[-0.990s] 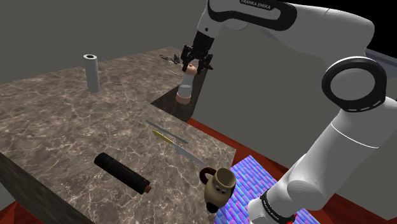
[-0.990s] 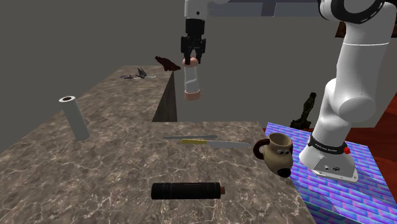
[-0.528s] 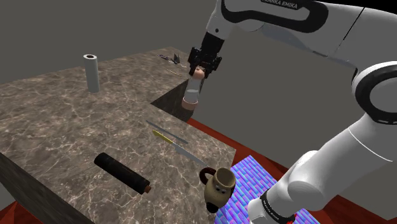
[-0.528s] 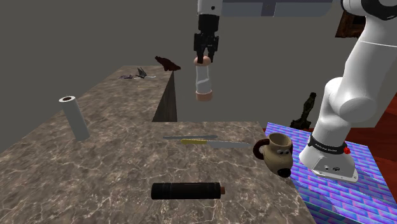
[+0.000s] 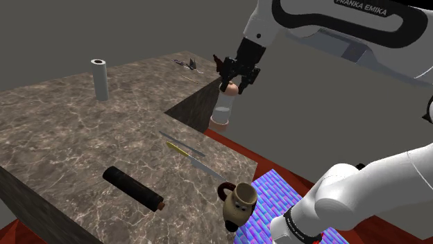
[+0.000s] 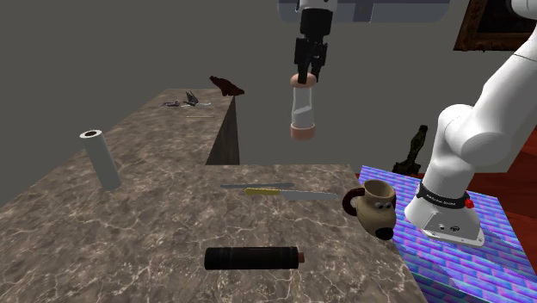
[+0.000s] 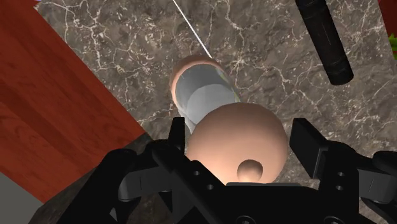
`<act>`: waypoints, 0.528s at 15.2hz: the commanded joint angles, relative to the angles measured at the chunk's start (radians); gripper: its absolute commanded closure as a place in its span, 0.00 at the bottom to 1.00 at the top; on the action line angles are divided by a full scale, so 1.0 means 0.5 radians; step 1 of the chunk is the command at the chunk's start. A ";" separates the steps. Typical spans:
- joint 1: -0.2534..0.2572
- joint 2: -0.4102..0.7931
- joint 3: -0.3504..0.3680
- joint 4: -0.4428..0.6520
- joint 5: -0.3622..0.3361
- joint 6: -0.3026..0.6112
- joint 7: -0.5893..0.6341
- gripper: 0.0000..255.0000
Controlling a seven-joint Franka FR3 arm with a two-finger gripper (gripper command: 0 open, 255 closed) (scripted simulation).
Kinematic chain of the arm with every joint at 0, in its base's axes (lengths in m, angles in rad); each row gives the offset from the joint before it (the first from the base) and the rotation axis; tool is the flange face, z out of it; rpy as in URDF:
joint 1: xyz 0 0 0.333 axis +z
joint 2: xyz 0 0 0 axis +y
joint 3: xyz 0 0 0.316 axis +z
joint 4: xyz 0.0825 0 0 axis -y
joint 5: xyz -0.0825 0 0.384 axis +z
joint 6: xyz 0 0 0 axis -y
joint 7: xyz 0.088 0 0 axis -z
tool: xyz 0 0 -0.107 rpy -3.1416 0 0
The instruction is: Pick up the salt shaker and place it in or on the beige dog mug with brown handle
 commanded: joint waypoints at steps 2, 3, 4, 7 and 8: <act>0.026 -0.222 0.024 -0.155 0.032 -0.059 0.050 1.00; 0.036 -0.289 0.033 -0.196 0.043 -0.082 0.069 1.00; 0.046 -0.356 0.043 -0.235 0.055 -0.106 0.089 1.00; 0.079 -0.552 0.074 -0.336 0.094 -0.190 0.153 1.00; 0.090 -0.616 0.085 -0.364 0.108 -0.221 0.177 1.00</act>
